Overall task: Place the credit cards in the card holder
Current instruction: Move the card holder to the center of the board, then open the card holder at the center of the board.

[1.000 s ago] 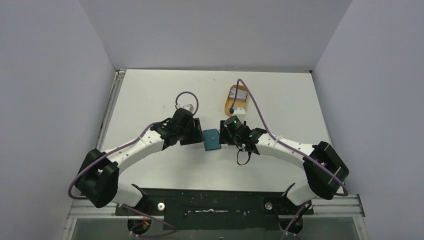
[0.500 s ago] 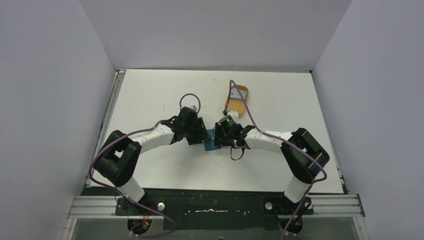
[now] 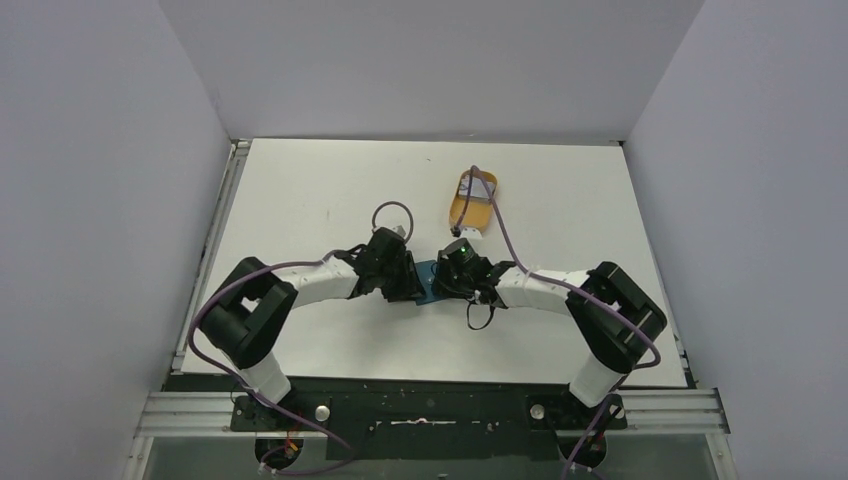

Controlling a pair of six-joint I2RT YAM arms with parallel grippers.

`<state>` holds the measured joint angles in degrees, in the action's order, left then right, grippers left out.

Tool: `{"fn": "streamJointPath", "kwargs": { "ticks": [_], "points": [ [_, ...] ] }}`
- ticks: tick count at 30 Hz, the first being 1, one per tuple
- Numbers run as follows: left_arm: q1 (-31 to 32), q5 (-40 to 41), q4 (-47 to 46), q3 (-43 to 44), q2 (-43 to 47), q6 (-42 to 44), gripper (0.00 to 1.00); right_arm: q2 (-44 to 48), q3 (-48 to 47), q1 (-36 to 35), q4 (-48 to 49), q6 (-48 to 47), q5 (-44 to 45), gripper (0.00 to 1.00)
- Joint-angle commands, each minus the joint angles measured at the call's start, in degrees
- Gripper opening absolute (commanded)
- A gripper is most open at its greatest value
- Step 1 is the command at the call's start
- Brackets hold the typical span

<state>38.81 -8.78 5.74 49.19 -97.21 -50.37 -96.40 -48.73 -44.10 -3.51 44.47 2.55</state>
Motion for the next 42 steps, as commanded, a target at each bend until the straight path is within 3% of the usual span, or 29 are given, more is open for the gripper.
{"fn": "streamJointPath", "kwargs": {
  "ticks": [1, 10, 17, 22, 32, 42],
  "points": [
    [3.46, -0.01, -3.84, -1.44, -1.05, -0.08, 0.30, 3.57, 4.86, -1.52, 1.40, 1.65, 0.25, 0.38],
    [9.16, 2.50, -4.89, -7.40, 4.88, -2.96, 0.26, 15.37, 11.77, -5.37, -3.06, 4.55, 3.26, 0.38],
    [8.76, 4.46, -0.66, -7.97, 13.17, -3.25, 0.37, 24.74, 8.26, -5.56, -15.36, 1.05, 8.66, 0.53],
    [7.79, 2.56, -1.67, -6.33, 16.27, -4.24, 0.39, 27.12, 4.65, -5.57, -19.97, -2.83, 10.00, 0.53],
    [5.52, -5.50, -12.89, -4.19, 5.91, -8.87, 0.11, 21.14, -1.04, -9.94, -21.94, -4.66, 12.33, 0.46],
    [3.82, -6.08, -15.84, -5.06, 0.15, -9.95, 0.00, 15.39, -5.24, -12.92, -22.01, -4.62, 16.24, 0.44]
  ]
}}
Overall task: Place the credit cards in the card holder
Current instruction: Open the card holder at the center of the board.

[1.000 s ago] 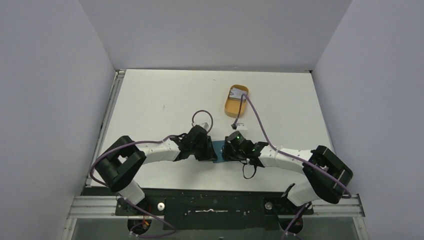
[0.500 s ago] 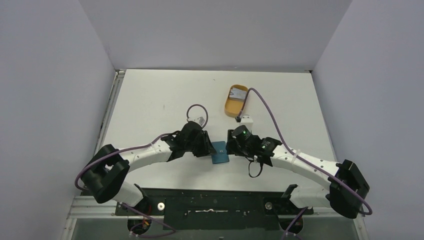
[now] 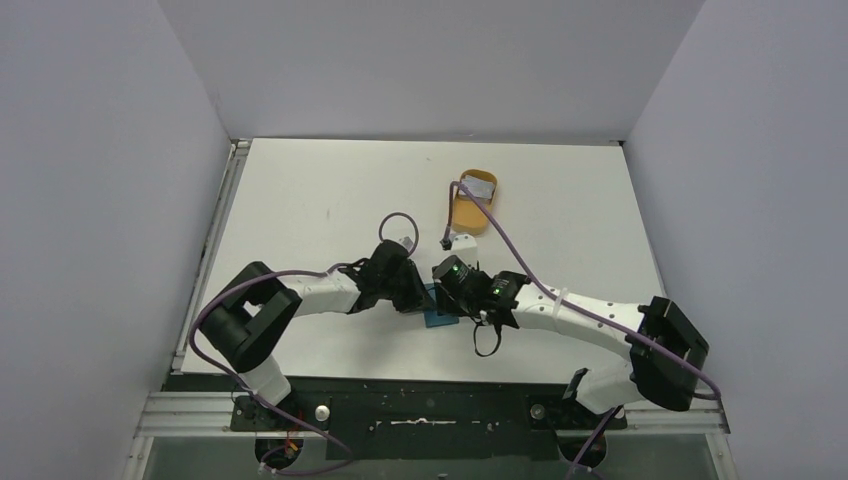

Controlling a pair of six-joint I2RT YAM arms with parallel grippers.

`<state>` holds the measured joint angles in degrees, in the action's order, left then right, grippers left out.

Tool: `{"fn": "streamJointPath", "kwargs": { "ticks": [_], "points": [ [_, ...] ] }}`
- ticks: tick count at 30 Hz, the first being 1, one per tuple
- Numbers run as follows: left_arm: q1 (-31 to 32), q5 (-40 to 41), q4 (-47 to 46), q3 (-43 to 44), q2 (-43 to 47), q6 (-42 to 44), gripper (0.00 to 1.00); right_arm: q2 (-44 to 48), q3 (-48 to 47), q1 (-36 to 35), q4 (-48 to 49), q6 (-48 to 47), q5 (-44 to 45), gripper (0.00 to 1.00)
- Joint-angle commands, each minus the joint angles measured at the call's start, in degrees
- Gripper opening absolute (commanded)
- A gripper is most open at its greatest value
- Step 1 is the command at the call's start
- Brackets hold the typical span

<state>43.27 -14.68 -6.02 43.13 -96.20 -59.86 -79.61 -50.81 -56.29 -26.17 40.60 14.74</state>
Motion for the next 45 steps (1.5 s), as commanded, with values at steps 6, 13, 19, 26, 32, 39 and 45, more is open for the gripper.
{"fn": "streamJointPath", "kwargs": {
  "ticks": [6, 13, 19, 26, 32, 39, 45],
  "points": [
    [-1.29, -0.54, -6.54, -1.37, -1.88, -1.00, 0.00, -6.09, -5.25, -1.02, 0.54, -1.25, 4.67, 0.44],
    [-1.52, -1.99, -7.59, -1.87, 0.52, -1.15, 0.08, -6.94, -5.31, -1.02, 0.14, -0.15, 6.83, 0.48],
    [-1.61, -2.78, -3.25, 0.45, 4.10, 0.66, 0.22, -3.47, -4.50, -0.96, -0.71, 0.08, 7.55, 0.50],
    [-2.04, -2.02, -0.21, 0.28, 7.80, 1.42, 0.24, -2.04, -3.28, -0.42, -1.01, 0.20, 7.64, 0.50],
    [-2.23, 1.20, 4.74, 1.41, 6.85, 4.36, 0.26, -2.57, -3.14, -0.12, -0.68, 0.32, 6.83, 0.51],
    [-1.90, 4.65, 9.99, 4.04, 3.68, 7.71, 0.38, -4.71, -4.18, -0.10, -0.63, -0.03, 6.28, 0.54],
    [-1.44, 7.07, 12.50, 5.71, 1.06, 9.47, 0.39, -7.36, -5.16, -0.03, -0.63, -0.43, 6.21, 0.55]
  ]
}}
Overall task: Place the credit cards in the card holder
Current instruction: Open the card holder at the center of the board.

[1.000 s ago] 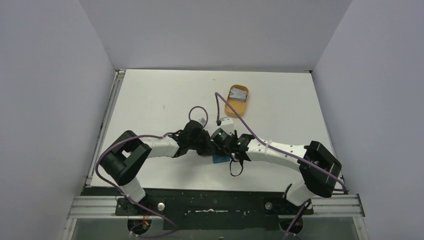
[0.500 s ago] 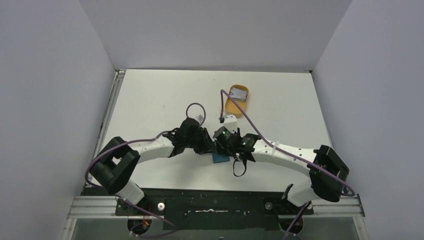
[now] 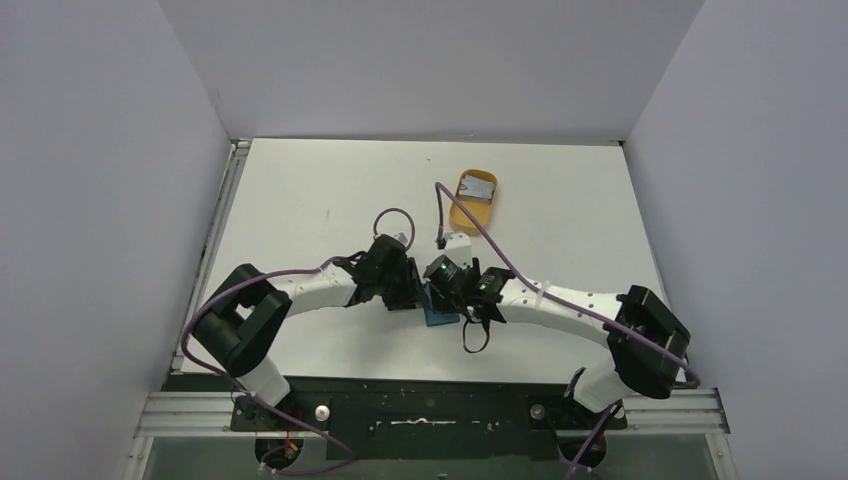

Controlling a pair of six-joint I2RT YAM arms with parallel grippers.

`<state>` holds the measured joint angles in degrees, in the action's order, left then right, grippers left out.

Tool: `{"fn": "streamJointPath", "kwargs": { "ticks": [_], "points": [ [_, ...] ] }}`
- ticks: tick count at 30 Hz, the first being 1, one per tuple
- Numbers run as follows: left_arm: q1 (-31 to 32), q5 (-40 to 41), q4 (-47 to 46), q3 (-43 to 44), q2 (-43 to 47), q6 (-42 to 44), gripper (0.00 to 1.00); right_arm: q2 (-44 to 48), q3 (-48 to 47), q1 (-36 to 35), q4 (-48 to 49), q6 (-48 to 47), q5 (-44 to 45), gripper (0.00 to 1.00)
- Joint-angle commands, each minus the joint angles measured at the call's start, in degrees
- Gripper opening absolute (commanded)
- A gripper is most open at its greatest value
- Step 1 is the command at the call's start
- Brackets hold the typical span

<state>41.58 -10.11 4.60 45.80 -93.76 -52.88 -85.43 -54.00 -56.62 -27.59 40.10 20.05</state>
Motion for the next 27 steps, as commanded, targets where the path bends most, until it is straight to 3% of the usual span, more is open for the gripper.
{"fn": "streamJointPath", "kwargs": {
  "ticks": [1, 27],
  "points": [
    [0.30, 2.69, 2.04, 3.06, -1.81, 2.59, 0.39, -1.91, -2.04, 0.33, 0.79, 0.00, 0.94, 0.55],
    [0.33, 2.35, 0.69, 1.32, -6.17, 2.80, 0.23, -11.59, -5.59, 1.94, 1.23, -1.13, 0.55, 0.60]
  ]
}}
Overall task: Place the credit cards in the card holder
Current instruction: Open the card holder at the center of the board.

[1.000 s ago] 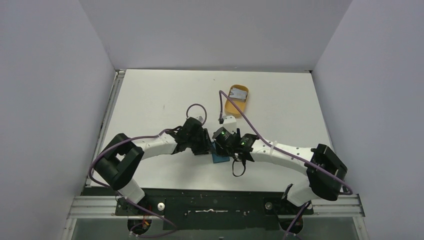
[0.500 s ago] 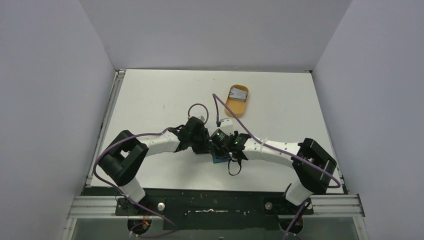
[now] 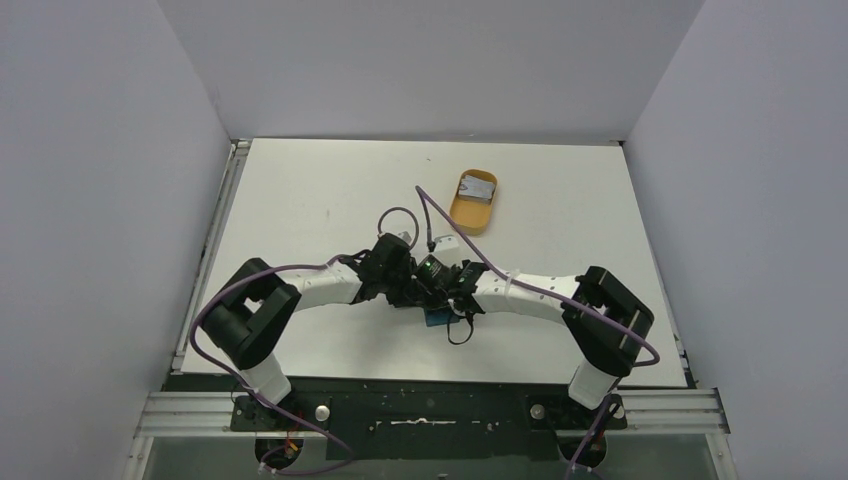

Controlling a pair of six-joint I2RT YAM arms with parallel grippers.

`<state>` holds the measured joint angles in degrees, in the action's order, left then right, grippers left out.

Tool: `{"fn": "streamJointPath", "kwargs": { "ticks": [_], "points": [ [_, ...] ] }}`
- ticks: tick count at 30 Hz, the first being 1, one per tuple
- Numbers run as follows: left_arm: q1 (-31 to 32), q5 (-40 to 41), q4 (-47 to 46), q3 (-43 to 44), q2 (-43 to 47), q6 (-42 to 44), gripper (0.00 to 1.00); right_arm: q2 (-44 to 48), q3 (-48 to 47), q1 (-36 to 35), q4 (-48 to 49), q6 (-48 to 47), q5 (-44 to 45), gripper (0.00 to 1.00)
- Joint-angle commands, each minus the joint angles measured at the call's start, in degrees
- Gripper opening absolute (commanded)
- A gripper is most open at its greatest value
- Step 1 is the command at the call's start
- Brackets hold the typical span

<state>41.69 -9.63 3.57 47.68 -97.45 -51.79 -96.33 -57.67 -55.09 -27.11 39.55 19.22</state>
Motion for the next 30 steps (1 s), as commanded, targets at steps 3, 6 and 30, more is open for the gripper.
{"fn": "streamJointPath", "kwargs": {
  "ticks": [3, 6, 30],
  "points": [
    [0.13, 1.51, 1.18, -0.81, -2.59, 1.47, 0.23, -1.66, -1.77, 0.50, 0.40, -0.70, 1.72, 0.58],
    [0.06, 1.29, 0.99, -0.94, -2.48, 1.43, 0.23, -2.10, -1.59, 0.55, -0.09, -0.52, 2.68, 0.56],
    [0.04, 4.10, 6.00, 1.44, -5.46, 2.40, 0.00, 1.21, -0.60, 0.91, -2.17, -0.79, 4.82, 0.08]
  ]
}}
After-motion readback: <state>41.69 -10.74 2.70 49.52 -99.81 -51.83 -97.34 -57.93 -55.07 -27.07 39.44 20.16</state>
